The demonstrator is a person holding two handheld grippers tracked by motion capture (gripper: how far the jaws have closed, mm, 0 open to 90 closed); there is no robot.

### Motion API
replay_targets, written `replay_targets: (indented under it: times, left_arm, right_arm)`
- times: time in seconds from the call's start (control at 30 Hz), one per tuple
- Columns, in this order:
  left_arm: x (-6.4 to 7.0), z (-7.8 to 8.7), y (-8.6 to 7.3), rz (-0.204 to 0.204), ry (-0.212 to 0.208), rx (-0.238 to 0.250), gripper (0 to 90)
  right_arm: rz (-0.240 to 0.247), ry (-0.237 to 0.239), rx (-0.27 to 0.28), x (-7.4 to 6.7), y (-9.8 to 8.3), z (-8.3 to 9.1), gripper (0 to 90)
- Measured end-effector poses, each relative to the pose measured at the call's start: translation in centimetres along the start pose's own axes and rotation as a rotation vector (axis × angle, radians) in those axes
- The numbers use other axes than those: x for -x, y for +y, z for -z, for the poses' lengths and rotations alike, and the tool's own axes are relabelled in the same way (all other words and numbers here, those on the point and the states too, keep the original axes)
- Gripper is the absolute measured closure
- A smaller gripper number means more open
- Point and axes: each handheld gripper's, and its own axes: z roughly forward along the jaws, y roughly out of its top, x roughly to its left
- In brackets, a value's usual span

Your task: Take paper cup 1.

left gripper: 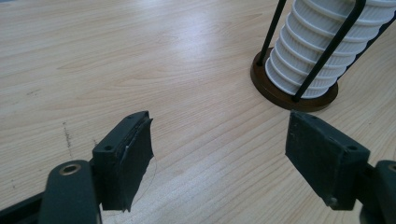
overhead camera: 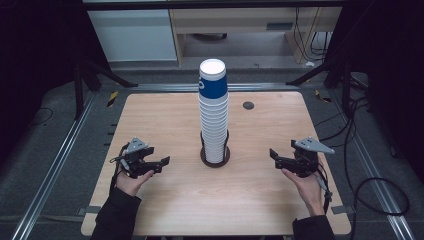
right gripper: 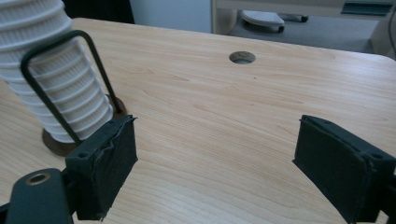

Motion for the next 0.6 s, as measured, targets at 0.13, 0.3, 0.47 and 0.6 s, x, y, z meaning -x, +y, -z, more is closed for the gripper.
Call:
replay_targets:
  times: [0.13,0.3,0.47,0.6]
  left_arm:
    - [0.1,-0.1,-0.1,0.002,-0.003,-0.001,22.8]
    - [-0.1,0.0,-0.2,0.006,-0.001,0.004,23.0]
    - [0.0,0.2,-0.1,0.008,0.005,0.015,23.0]
    - [-0.1,0.4,0.0,0.017,0.005,0.024,23.3]
  right_arm:
    - [0.010,0.019,0.011,-0.4,0.2,0.1,12.3]
    - [0.033,0.035,0.025,-0.9,1.1,0.2,12.7]
    - [0.054,0.078,0.069,-1.7,2.8,0.4,13.2]
    - [0.044,0.130,0.121,-2.2,4.5,0.7,13.9]
